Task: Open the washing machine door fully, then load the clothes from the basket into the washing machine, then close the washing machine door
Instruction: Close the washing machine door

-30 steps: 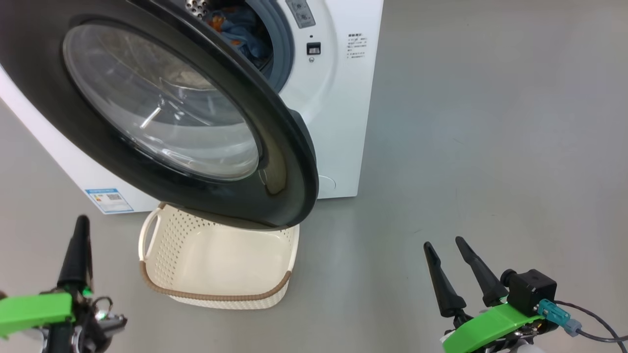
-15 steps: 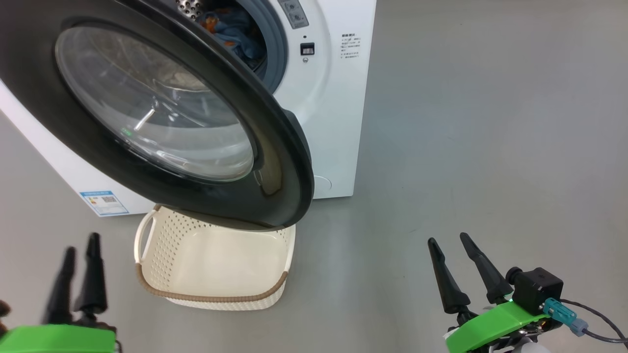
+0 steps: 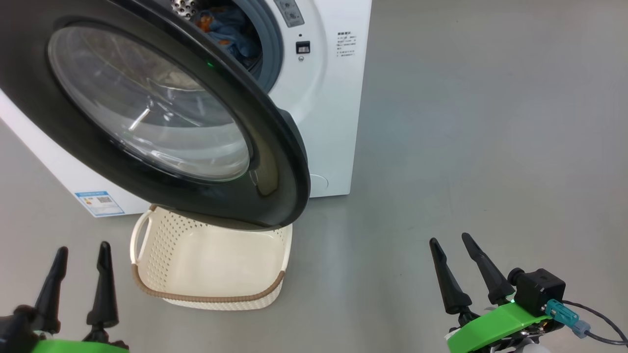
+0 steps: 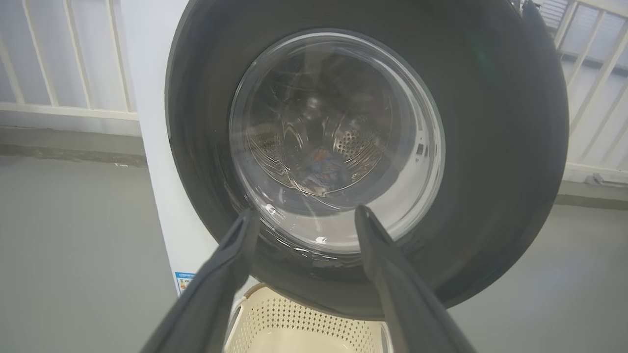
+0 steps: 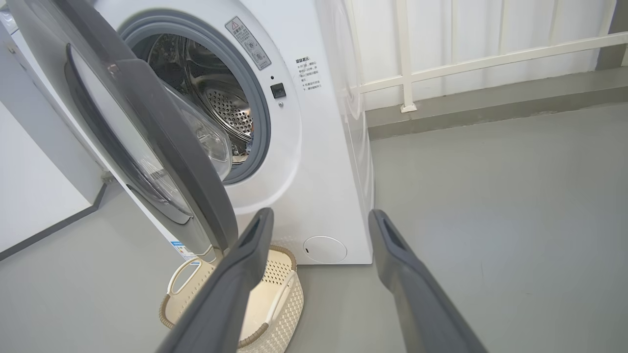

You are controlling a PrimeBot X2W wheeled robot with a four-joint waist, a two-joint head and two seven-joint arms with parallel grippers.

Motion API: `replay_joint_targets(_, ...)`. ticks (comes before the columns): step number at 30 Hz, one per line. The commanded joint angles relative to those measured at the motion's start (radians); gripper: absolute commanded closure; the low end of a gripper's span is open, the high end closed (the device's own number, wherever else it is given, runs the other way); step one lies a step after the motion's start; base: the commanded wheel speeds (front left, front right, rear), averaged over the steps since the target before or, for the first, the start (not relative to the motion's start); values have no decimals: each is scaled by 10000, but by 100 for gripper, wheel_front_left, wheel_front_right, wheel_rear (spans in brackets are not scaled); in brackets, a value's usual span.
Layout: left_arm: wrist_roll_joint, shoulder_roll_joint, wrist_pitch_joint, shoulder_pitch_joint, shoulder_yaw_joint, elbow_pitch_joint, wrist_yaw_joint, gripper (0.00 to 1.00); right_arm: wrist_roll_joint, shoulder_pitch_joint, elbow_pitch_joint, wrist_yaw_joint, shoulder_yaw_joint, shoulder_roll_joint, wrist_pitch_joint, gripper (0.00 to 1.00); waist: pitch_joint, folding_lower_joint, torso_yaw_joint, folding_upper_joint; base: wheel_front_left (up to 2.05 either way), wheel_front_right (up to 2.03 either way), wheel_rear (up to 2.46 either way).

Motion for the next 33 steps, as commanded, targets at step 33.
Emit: replay_joint_targets(33, 3112, -1093, -62, 694, 1314, -110, -25, 0, -410, -69, -353, 16, 177, 34, -120, 0, -106, 0, -233, 0, 0, 0, 0)
